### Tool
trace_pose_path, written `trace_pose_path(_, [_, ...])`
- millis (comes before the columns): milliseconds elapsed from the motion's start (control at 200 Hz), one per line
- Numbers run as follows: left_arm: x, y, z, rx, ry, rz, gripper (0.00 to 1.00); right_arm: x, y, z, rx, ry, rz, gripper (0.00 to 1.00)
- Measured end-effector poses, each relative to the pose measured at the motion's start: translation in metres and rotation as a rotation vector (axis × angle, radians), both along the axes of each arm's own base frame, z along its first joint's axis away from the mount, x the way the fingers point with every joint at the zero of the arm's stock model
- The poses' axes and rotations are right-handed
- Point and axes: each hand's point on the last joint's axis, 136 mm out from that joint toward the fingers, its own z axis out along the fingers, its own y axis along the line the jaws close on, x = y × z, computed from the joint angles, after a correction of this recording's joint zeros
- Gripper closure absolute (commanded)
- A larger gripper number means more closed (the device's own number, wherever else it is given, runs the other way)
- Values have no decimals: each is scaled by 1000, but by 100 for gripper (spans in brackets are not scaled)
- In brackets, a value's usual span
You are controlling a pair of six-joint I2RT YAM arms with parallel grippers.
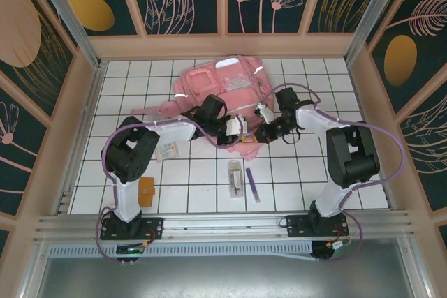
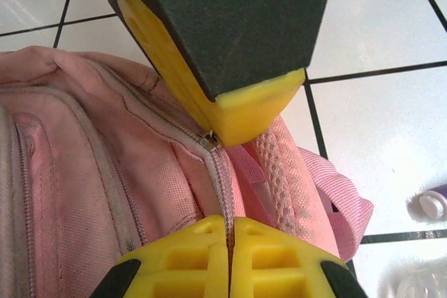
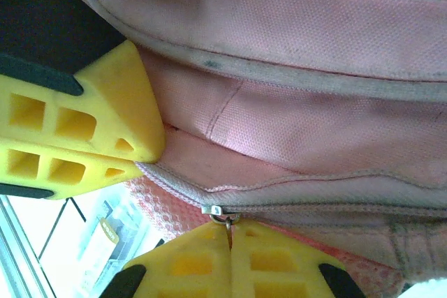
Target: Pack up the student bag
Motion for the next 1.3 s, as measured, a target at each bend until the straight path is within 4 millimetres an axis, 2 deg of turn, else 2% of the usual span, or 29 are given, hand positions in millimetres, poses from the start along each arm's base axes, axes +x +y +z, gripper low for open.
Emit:
trace_pose_path(140, [-3,2,2,11,-61,-51,100,9,-13,3,-41,-32,-64,100])
trace_pose_path(355, [-5,6,13,19,-158,-118,100,50,-58,1,-192,-156,-270,100])
trace_pose_path(535, [-1,12,29,1,-211,-131,100,68,-80,-2,-272,-251,-385,100])
trace_pose_path(701, [12,21,35,-4,-239,-92,100,74,-102,8,-251,-280,-521,100])
trace_pose_path(881, [25,27,40,-16,-264,-58,100,62,-118,22,-230,-290,-561,100])
trace_pose_path(916, [29,30,39,-12,-267,-46,100,59,-117,23,-225,-284,-552,100])
trace_pose_path(1046, [50,45,38,23,-290,31,88,47,-105,23,-218,-261,-496,100])
trace_pose_path(1086, [58,52,36,48,-297,71,80,43,-98,22,-215,-260,-467,100])
trace_pose_path(1186, [84,74,28,130,-304,178,68,33,-69,22,-182,-253,-377,100])
trace_pose_path(1296, [91,86,30,144,-296,185,53,25,-27,21,-100,-219,-275,100])
